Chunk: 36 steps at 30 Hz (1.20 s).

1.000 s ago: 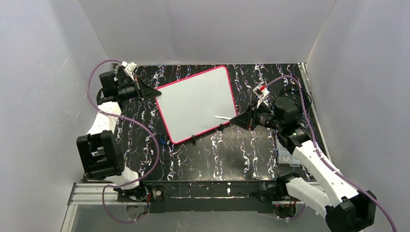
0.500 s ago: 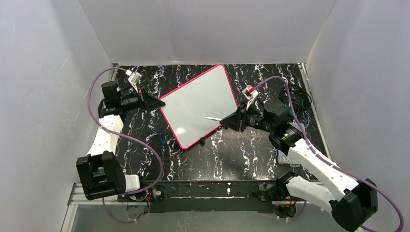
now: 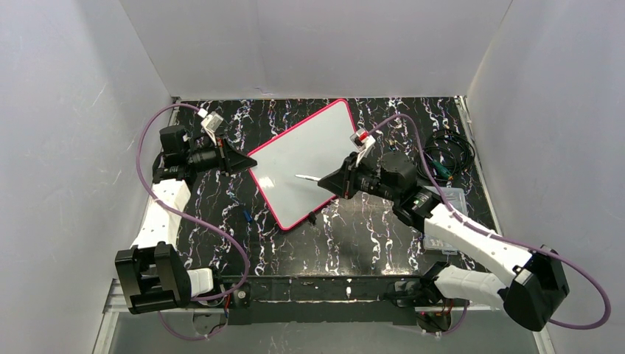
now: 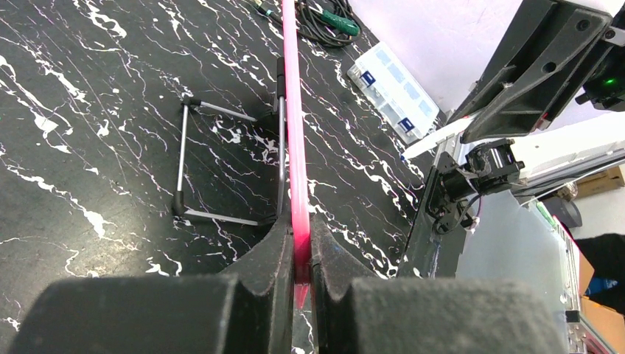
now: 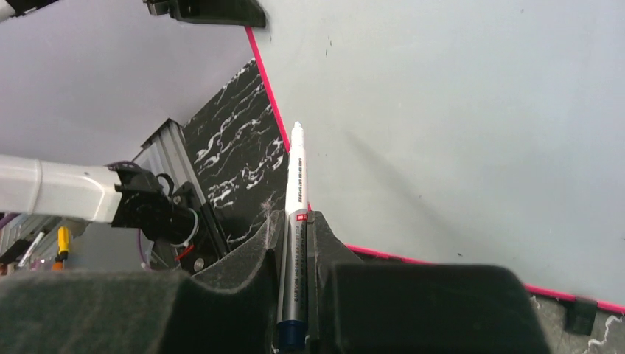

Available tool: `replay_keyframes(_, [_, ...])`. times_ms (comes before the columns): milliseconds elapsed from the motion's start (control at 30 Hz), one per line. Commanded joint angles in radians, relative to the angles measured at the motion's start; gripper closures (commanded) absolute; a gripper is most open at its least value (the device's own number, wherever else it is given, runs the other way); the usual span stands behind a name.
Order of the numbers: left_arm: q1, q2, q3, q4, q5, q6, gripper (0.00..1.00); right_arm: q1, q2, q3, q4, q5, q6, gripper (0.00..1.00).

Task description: Write a sentence on the whiteboard

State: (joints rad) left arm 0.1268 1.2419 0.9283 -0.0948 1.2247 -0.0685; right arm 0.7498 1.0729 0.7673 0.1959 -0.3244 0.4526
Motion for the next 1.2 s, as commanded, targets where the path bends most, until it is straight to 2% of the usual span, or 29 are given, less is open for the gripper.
replay_keyframes(0, [-0.027,-0.022,0.01,-0.079,0.061,0.038,1.0,0.034,0.041,0.062,0.157,0.099,0.02,0.99])
replay_keyframes(133, [-0.029,-0.016,0.013,-0.099,0.053,0.052,1.0,0.044,0.109,0.072,0.271,0.109,0.045,0.99])
replay_keyframes(467, [-0.028,-0.019,0.024,-0.123,0.054,0.064,1.0,0.084,0.294,0.174,0.424,0.098,0.033,0.99])
replay_keyframes(1167, [-0.029,-0.015,0.027,-0.126,0.064,0.064,1.0,0.118,0.413,0.228,0.473,0.137,0.007,0.99])
